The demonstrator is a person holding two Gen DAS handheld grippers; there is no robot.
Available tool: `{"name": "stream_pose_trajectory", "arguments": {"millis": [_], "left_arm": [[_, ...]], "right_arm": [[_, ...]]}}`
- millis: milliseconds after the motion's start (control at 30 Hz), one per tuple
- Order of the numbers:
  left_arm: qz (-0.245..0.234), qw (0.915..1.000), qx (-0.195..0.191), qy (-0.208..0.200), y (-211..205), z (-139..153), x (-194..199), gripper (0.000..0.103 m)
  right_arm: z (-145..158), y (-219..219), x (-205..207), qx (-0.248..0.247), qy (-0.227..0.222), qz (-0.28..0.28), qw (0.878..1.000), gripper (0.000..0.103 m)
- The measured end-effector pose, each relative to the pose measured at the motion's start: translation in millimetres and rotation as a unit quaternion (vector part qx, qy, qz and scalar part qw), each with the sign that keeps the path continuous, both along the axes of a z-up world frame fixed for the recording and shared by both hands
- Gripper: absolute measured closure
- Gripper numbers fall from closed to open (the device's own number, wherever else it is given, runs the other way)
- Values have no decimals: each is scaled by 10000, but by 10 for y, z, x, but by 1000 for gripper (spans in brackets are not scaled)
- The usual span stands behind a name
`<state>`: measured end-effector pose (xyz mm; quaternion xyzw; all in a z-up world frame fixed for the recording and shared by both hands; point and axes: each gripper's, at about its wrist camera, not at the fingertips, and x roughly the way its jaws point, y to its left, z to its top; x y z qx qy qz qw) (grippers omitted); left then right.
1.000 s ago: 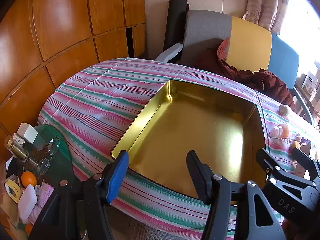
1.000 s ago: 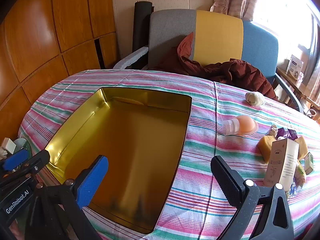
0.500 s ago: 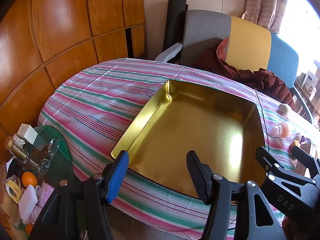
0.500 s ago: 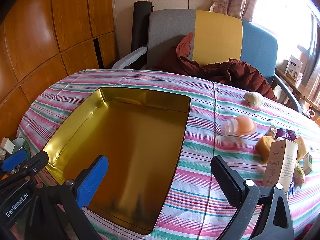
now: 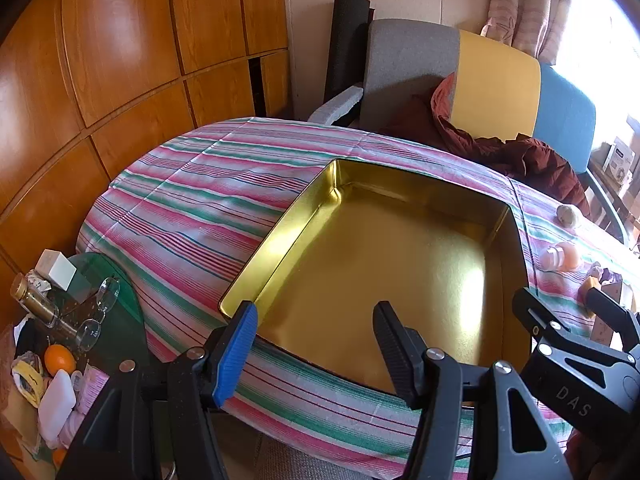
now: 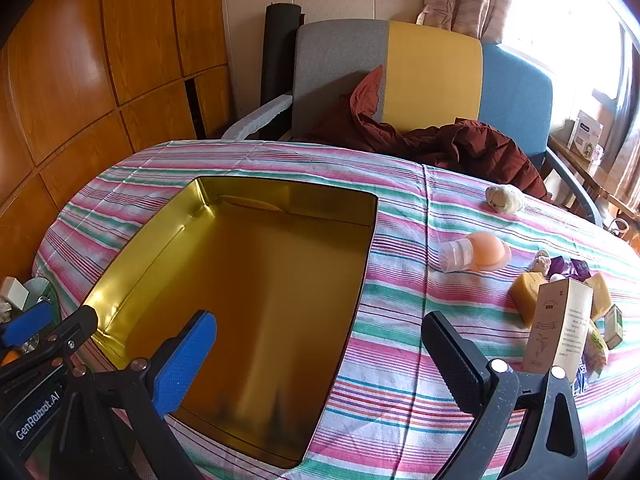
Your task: Organize objects
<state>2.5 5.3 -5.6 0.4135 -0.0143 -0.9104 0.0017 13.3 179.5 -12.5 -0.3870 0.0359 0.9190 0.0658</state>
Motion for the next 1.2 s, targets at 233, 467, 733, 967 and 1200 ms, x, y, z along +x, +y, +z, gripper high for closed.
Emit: {"name": "stream_pose_trajectory", "arguments": {"millis": [233, 467, 733, 967, 1200], "left_arm": [[-23, 10000, -15, 9, 32, 10, 20, 42], [-102, 9999, 69, -48, 61, 5, 39, 42], [-909, 9924, 820, -101, 206, -16, 189, 42], [-1664, 9792, 1139, -236, 539, -40, 379, 42], [-2229, 9688, 1058, -251, 847, -72, 544, 42]], "right_arm": [[3, 34, 21, -28, 4, -62, 10000, 0], [35, 94, 82, -55, 92, -120, 9999, 0], [244, 342, 331, 263, 603, -106, 9978, 0], [188, 887, 611, 95, 547, -534, 9970, 0], [-12, 1620, 913, -52, 277, -1189, 9925, 0]]}}
